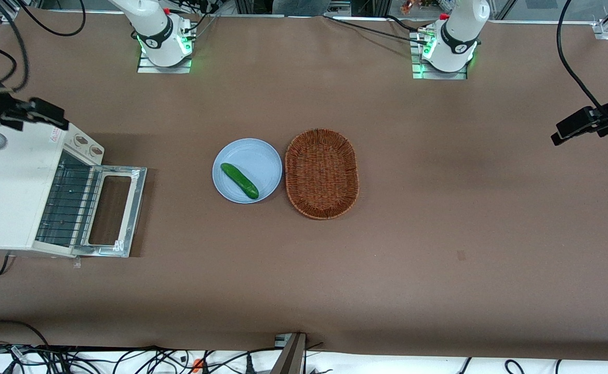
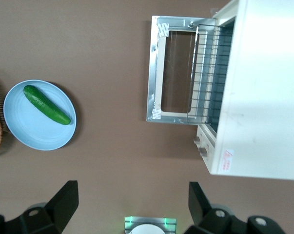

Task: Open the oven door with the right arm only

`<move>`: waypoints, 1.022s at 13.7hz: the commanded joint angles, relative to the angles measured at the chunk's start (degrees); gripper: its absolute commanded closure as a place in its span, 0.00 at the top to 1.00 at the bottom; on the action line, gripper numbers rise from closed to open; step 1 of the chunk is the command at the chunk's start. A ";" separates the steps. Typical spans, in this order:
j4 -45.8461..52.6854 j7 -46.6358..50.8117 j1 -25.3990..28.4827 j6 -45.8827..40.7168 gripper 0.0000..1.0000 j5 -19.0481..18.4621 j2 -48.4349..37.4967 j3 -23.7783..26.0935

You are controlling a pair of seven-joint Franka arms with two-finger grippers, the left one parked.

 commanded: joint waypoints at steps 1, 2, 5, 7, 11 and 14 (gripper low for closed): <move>-2.99 -0.76 -4.10 -1.96 1.00 0.21 -4.67 3.62; -4.39 -0.93 -4.19 -2.05 1.00 0.12 -6.42 3.53; -8.09 -1.11 -4.28 -1.88 1.00 -0.40 -10.12 2.65; -8.19 -1.20 -4.28 -1.96 1.00 -0.40 -10.31 2.22; -6.52 -0.76 -4.28 -2.14 1.00 -0.14 -7.59 2.13; -6.26 -0.41 -4.19 -1.87 1.00 -0.40 -7.49 2.13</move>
